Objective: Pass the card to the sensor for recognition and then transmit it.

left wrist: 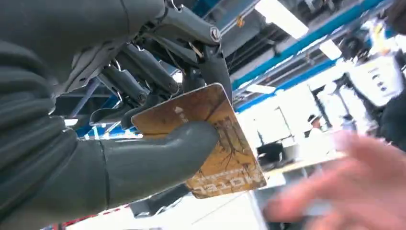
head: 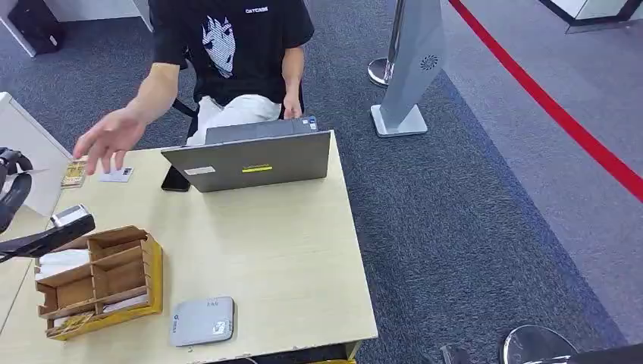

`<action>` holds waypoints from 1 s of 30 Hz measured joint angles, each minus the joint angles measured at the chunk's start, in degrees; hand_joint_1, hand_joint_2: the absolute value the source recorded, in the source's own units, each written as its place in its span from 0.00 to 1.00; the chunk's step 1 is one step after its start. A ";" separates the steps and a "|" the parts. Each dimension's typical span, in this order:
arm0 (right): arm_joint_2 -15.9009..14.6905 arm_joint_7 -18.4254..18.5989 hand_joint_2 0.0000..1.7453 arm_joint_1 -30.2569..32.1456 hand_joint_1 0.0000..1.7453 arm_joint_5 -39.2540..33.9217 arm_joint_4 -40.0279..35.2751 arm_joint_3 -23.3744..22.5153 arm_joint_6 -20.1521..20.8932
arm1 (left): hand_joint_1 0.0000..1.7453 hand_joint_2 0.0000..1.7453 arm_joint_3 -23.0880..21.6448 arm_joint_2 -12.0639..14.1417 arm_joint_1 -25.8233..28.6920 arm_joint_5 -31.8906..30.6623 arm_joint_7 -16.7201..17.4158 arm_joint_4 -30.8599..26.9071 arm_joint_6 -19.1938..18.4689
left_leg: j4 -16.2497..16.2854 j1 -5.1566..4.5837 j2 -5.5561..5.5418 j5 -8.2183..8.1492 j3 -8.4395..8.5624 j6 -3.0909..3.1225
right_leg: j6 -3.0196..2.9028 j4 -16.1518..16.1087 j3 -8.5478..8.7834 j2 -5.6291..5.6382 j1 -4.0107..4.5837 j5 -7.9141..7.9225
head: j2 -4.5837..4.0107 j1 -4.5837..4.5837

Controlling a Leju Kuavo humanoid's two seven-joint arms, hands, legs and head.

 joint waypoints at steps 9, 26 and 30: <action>0.00 -0.46 1.00 -0.18 0.00 0.63 1.40 -0.35 0.79 | 0.00 1.00 0.00 0.28 -0.89 -0.15 0.66 5.11 -0.20 | 0.00 0.00 0.05 -0.01 -0.04 0.00 | 0.00 0.00 -0.03 0.05 0.00 0.00 | 0.00 0.00; 0.02 3.65 1.00 5.01 0.00 -13.58 -4.16 3.87 -6.67 | 0.00 1.00 9.71 -11.72 15.40 9.89 -6.37 -12.80 17.34 | 0.00 -0.06 0.16 -0.15 -0.11 0.07 | 0.03 -0.02 -0.09 0.18 -0.04 -0.03 | 0.00 -0.02; 0.02 6.55 1.00 9.24 0.00 -19.15 -9.89 7.28 -12.04 | 0.00 1.00 16.53 -21.60 27.10 22.77 -12.95 -26.18 18.82 | -0.01 -0.11 0.39 -0.34 -0.08 0.22 | 0.18 -0.04 -0.11 0.39 -0.06 -0.16 | 0.00 0.00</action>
